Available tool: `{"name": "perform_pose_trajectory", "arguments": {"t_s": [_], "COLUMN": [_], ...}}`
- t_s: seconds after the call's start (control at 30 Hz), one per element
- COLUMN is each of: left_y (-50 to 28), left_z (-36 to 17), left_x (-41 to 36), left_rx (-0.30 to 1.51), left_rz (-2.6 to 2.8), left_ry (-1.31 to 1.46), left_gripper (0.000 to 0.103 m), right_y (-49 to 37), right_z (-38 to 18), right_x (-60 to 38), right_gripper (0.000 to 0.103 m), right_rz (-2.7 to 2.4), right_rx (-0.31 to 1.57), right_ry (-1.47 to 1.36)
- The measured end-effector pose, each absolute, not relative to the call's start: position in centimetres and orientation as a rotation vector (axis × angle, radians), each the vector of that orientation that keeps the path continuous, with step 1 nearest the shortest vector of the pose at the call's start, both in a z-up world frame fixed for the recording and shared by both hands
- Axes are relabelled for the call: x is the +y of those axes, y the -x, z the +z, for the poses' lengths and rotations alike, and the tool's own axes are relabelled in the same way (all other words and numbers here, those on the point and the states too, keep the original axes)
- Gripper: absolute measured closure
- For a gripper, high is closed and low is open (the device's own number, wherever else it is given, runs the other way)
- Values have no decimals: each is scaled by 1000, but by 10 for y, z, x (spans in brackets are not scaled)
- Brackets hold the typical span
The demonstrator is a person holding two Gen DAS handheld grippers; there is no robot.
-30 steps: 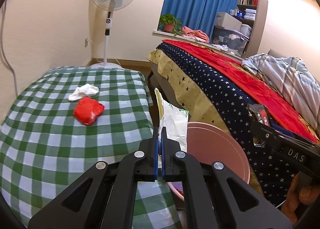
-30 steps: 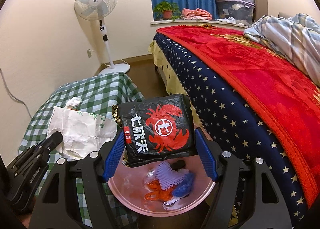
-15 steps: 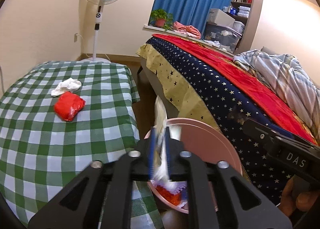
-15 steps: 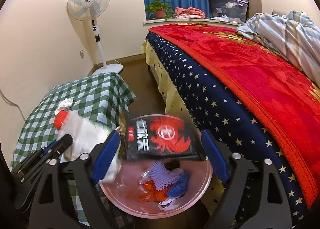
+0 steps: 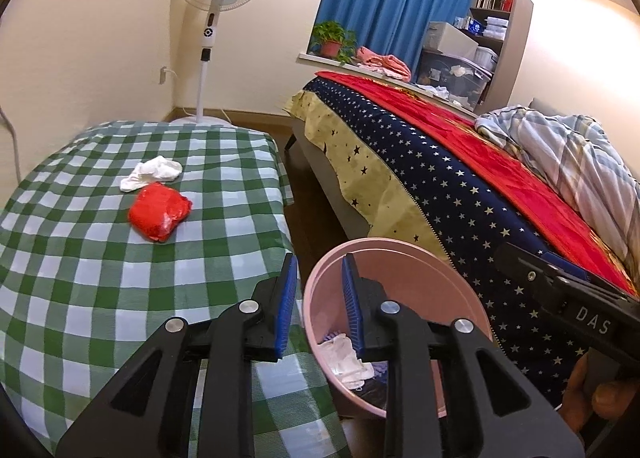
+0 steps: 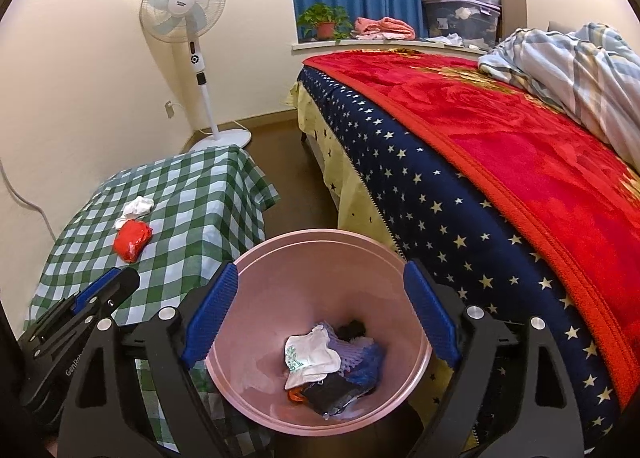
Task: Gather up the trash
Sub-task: 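Move both open tools back toward the red plastic bag on the table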
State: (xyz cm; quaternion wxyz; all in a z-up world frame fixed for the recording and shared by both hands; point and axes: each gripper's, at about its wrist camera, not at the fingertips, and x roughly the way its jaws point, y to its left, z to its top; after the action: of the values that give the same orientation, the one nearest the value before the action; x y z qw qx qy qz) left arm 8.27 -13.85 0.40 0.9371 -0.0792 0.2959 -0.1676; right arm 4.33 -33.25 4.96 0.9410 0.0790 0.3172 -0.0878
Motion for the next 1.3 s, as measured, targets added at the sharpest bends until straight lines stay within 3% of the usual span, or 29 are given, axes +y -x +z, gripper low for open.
{"name": "perform_pose_trajectory", "arguments": {"t_s": [0.13, 0.53, 1.3], "left_y": [-82, -80, -97], "left_z": [4, -1, -26], "left_x": [-129, -90, 0], "left_rx": [601, 597, 610], "left_rz": [-325, -256, -57], "left_ry": [162, 172, 221], "left_gripper": [80, 80, 80], "right_y": [-43, -49, -80], "right_z": [51, 48, 13], "right_x": [-326, -304, -249], "right_gripper": [23, 54, 57], "right_rz": [-158, -67, 58], "right_rx": [634, 599, 616], "right_ry": [-151, -151, -169]}}
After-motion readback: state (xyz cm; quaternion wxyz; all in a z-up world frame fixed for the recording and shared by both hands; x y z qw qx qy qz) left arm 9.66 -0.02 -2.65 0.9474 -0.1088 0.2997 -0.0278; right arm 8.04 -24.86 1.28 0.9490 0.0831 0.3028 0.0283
